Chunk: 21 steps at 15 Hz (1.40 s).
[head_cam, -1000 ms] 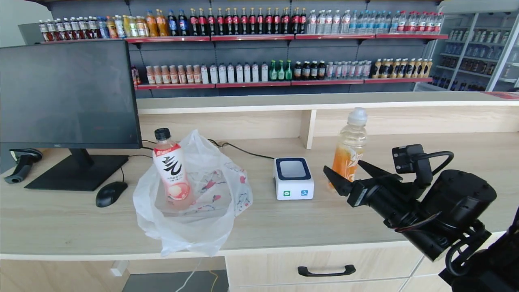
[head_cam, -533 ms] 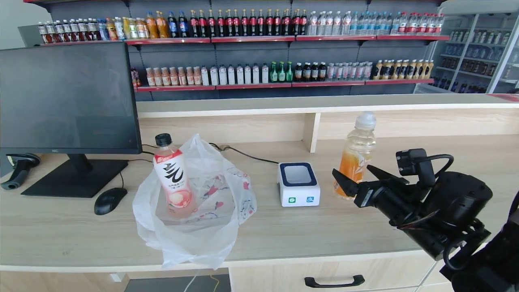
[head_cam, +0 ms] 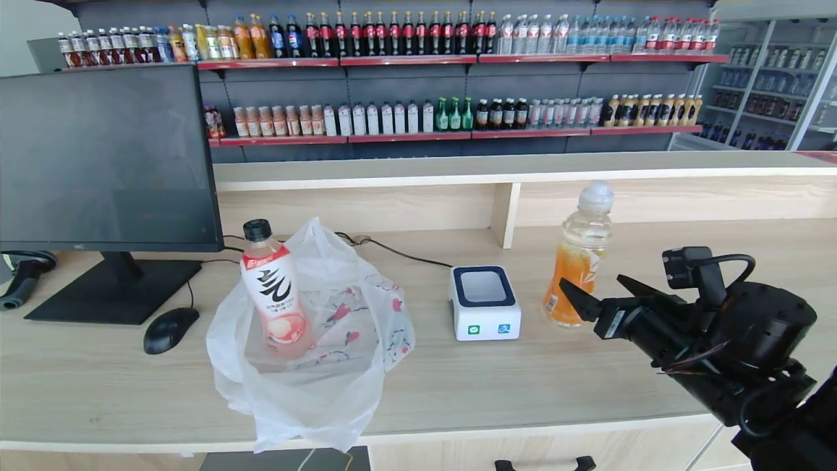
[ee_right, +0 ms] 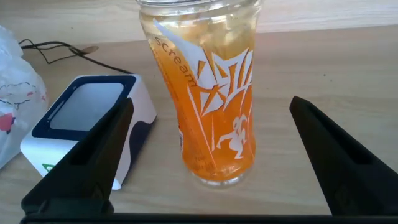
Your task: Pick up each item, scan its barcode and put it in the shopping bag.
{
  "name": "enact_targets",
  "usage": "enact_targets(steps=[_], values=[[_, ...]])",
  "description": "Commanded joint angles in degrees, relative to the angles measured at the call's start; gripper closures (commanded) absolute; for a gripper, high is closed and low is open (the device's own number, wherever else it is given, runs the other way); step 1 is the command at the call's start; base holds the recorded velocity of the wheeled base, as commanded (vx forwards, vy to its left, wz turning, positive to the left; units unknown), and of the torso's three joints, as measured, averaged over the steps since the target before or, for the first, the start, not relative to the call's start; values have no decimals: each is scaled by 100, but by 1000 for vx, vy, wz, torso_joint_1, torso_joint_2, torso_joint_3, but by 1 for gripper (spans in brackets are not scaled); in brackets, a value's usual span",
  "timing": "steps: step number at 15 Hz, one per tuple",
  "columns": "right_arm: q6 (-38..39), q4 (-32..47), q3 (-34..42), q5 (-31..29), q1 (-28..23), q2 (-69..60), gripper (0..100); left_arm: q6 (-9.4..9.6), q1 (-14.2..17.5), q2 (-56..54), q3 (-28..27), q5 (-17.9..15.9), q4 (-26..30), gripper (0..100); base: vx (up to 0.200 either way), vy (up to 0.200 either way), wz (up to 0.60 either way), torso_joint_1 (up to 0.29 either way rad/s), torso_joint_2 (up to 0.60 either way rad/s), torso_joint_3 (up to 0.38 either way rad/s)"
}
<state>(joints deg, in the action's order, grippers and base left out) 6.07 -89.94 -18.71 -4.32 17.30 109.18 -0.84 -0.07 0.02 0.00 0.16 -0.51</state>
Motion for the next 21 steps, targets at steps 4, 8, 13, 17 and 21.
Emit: enact_targets(steps=[4,8,13,17,21], values=[[-9,-6,-765,10,-25,517,0,-4,-1,-2,0,2,-2,0,0,0,0,0,0,0],[-9,-6,-1056,10,-25,833,0,-4,-1,-2,0,2,-2,0,0,0,0,0,0,0],[-45,-6,-1284,10,-42,1132,0,-4,-1,-2,0,2,-2,0,0,0,0,0,0,0],[-62,-6,-1592,10,-60,1316,0,-13,-1,-2,0,2,-2,0,0,0,0,0,0,0],[-80,-6,-1609,10,-60,1325,100,-30,7,-2,0,2,-2,0,0,0,0,0,0,0]])
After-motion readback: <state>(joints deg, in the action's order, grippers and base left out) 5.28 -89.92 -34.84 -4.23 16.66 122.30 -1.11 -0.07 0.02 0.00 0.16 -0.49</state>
